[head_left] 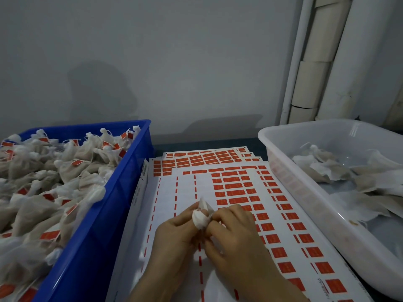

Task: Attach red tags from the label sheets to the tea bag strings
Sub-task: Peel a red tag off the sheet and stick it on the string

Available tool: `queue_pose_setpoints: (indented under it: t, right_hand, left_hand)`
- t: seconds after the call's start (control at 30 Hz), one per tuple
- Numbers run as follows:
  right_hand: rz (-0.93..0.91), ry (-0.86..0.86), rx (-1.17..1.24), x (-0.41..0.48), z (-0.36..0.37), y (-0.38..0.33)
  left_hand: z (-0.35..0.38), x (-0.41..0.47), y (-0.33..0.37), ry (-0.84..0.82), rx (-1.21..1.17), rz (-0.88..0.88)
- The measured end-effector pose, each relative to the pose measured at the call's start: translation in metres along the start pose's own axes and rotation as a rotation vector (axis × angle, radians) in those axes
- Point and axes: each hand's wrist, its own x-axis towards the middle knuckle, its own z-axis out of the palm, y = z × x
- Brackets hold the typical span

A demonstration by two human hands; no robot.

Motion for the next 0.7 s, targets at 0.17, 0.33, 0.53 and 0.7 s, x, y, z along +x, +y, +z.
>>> queue_pose_setpoints:
  t: [0.17,0.33,0.53,0.7]
  right_hand:
    - [-0.038,0.022,0.007,0.002,-0.004,-0.008]
    - [-0.020,0.049,0.066,0.004,-0.008,-0.012]
    - [0.095,0.082,0.277,0.003,-0.010,-0.012]
    - [0.274,0.101,0.441,0.004,-0.018,-0.010]
  left_hand:
    - [0.000,0.002,-0.006,0.077,0.032,0.082]
    - [0.001,0.003,-0.007,0.182,0.057,0.170]
    - [0.002,-0.003,-0.002,0.034,0.016,0.208]
    - [0.001,-0.002,0.002,-0.031,0.050,0.255]
